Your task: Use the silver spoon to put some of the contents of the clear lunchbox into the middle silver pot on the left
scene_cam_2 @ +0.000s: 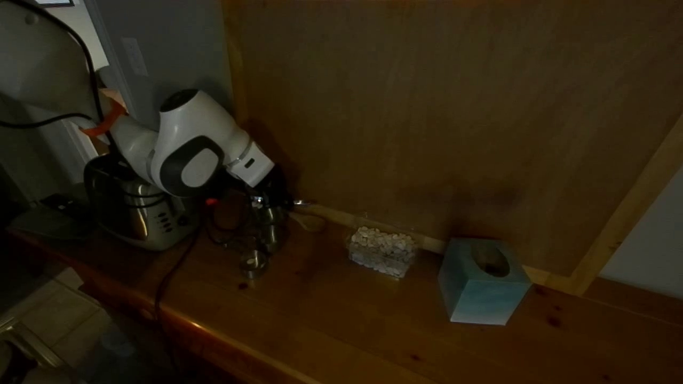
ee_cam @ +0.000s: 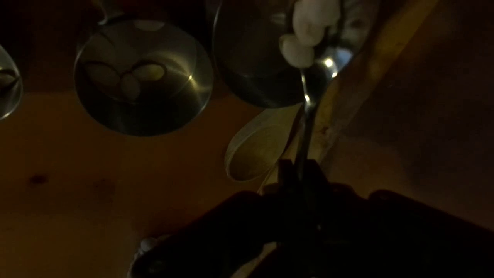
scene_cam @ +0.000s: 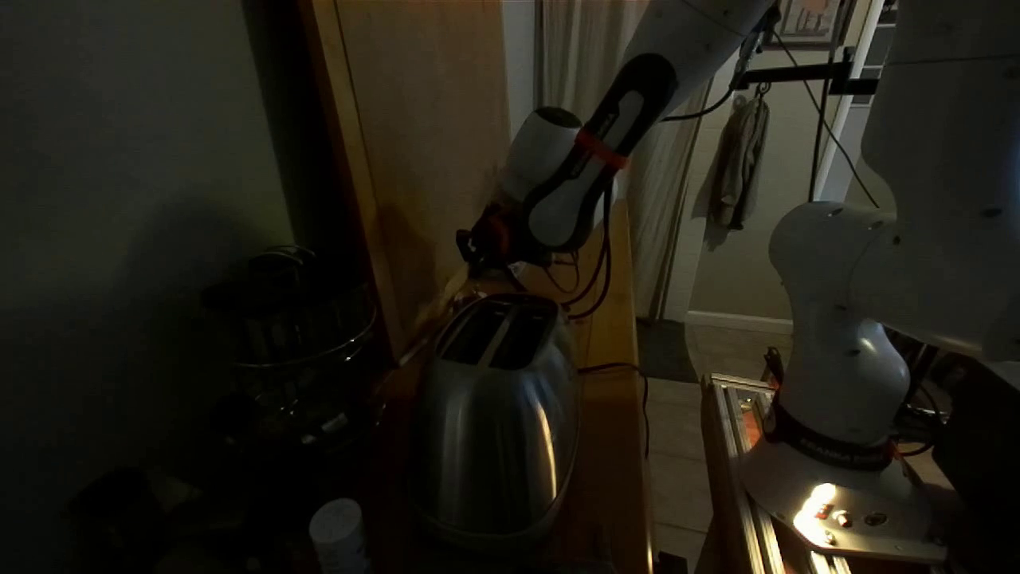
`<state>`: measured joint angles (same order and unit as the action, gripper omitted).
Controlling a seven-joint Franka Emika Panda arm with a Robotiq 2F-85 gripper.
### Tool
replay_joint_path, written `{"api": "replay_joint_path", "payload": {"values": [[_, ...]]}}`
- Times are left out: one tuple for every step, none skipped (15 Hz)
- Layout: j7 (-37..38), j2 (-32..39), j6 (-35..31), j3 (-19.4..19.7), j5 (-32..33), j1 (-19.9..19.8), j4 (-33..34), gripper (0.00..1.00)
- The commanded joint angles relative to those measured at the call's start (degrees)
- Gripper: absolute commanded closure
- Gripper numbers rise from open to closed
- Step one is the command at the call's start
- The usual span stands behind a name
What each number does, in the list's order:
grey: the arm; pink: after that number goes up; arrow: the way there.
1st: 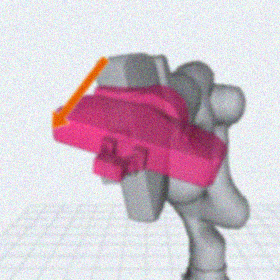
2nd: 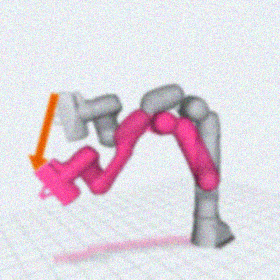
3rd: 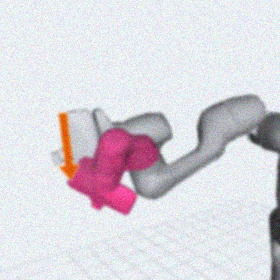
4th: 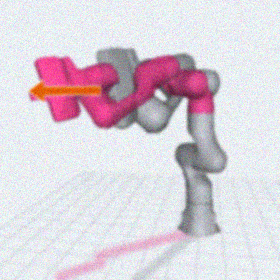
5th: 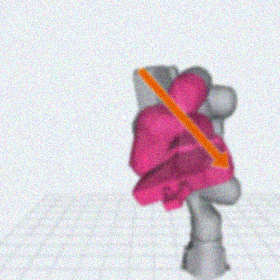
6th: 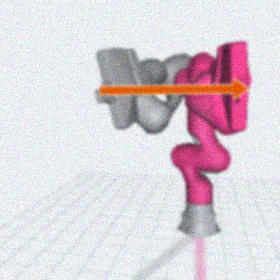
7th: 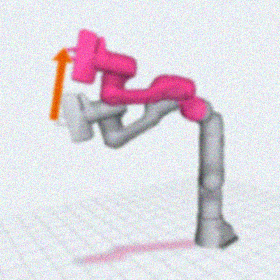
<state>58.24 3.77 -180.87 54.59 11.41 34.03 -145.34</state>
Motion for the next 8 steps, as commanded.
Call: {"api": "replay_joint_path", "payload": {"values": [[-1.53,-4.06,-0.19,-2.1,-3.16,-1.61,-1.82,0.98],[-1.94,-4.96,-0.17,-2.41,-3.91,-1.76,-2.22,0.98],[-2.35,-5.69,0.0,-2.49,-4.44,-1.69,-2.46,0.98],[-2.76,-6.12,-0.19,-2.47,-5.07,-1.54,-2.74,0.98],[-3.16,-6.62,-0.47,-2.31,-5.62,-1.25,-3.04,0.98],[-3.6,-7.09,-0.61,-2.02,-6.14,-0.92,-3.27,0.98],[-4.15,-7.46,-0.87,-1.69,-6.5,-0.62,-3.57,0.98],[-7.94,-7.87,-0.76,-12.97,-10.86,-11.21,-3.8,0.98]]}}
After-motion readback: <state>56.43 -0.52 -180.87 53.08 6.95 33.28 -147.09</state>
